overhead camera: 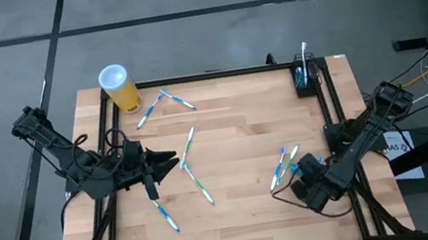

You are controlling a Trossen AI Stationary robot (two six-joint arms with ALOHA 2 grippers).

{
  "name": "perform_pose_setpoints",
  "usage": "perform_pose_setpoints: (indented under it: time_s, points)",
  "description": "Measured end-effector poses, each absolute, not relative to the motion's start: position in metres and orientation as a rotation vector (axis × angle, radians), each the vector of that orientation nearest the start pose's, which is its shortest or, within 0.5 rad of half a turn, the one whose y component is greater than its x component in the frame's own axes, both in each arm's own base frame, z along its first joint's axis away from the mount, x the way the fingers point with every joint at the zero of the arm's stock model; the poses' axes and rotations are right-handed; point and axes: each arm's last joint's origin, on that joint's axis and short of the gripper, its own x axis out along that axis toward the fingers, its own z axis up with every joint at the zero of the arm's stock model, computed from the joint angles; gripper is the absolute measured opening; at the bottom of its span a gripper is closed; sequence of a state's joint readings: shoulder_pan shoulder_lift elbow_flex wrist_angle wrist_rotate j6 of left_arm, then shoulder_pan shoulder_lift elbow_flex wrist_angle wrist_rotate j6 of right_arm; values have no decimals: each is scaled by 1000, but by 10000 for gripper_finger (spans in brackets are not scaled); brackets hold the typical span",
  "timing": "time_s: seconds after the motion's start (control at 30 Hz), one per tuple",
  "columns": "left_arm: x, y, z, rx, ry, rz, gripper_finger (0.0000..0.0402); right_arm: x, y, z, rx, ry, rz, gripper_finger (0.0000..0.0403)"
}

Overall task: Pick & Place toothbrushing station
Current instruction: Put the blue mouthwash into the mesh organizer

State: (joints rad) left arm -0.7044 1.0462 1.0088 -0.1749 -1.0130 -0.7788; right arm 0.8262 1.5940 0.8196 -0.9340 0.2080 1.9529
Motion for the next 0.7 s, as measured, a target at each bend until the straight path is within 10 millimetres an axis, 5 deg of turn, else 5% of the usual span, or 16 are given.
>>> perform_pose_setpoints:
  time_s: [0.43,0.7]
  points:
    - [181,-121,370,-606,-19,344,129,221,127,149,778,742,-955,78]
    - [181,-121,370,-592,-18,345,129,241,127,181,707,816,-912,62]
